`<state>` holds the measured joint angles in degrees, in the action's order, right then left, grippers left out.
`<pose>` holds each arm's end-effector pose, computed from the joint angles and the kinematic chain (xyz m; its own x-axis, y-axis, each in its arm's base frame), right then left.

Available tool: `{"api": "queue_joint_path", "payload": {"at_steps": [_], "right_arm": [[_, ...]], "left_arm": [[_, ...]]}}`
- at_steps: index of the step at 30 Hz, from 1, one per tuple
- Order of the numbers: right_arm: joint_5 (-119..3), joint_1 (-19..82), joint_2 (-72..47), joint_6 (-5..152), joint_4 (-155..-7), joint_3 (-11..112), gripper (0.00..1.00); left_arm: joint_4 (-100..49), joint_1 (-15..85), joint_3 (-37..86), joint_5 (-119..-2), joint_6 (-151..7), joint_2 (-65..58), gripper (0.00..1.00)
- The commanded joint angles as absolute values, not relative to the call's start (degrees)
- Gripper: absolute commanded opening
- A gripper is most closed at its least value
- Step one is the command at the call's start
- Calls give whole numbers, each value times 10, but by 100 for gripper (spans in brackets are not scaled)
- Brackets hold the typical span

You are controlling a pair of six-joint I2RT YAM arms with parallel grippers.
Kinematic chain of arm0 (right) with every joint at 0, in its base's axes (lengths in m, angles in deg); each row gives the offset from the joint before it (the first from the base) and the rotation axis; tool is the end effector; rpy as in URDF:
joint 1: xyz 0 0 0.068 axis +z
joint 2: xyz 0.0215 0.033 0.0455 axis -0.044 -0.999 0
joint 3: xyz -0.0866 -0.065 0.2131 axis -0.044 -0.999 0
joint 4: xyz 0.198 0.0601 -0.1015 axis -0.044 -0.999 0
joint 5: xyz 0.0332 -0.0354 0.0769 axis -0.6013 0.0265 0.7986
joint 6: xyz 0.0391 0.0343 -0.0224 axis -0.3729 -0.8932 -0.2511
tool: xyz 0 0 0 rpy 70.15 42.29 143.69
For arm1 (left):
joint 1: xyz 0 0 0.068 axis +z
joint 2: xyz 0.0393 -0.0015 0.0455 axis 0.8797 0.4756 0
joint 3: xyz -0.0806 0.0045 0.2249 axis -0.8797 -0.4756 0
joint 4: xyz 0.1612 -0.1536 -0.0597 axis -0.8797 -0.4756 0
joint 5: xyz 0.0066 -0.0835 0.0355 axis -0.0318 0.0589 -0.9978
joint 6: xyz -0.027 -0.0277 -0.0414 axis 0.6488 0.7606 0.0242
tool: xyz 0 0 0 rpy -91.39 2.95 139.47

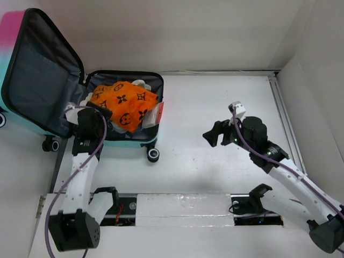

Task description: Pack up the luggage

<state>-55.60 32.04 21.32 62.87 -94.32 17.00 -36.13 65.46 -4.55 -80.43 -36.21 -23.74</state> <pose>0.1599 0.0983 0.2862 -0.4580 0.0812 -0.8852 -0.5108 0.7910 0.3368 0.2149 0.0224 0.2756 -0.0538 -0.7246 -0.6870 -0.4321 0.6372 -0.6382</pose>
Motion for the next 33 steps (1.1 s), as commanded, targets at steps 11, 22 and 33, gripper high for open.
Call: {"api": "queue_joint_path", "payload": {"at_steps": [11, 22, 33], "right_arm": [[-619, 452, 164, 638, -825, 154, 0], [-526, 464, 101, 660, -770, 132, 54], [-537, 469, 101, 666, -770, 121, 57]], "left_arm": [[-492, 635, 113, -1106, -439, -328, 77], [-570, 641, 247, -1307, -504, -292, 81], [-593, 668, 338, -1394, -548, -146, 79]]}}
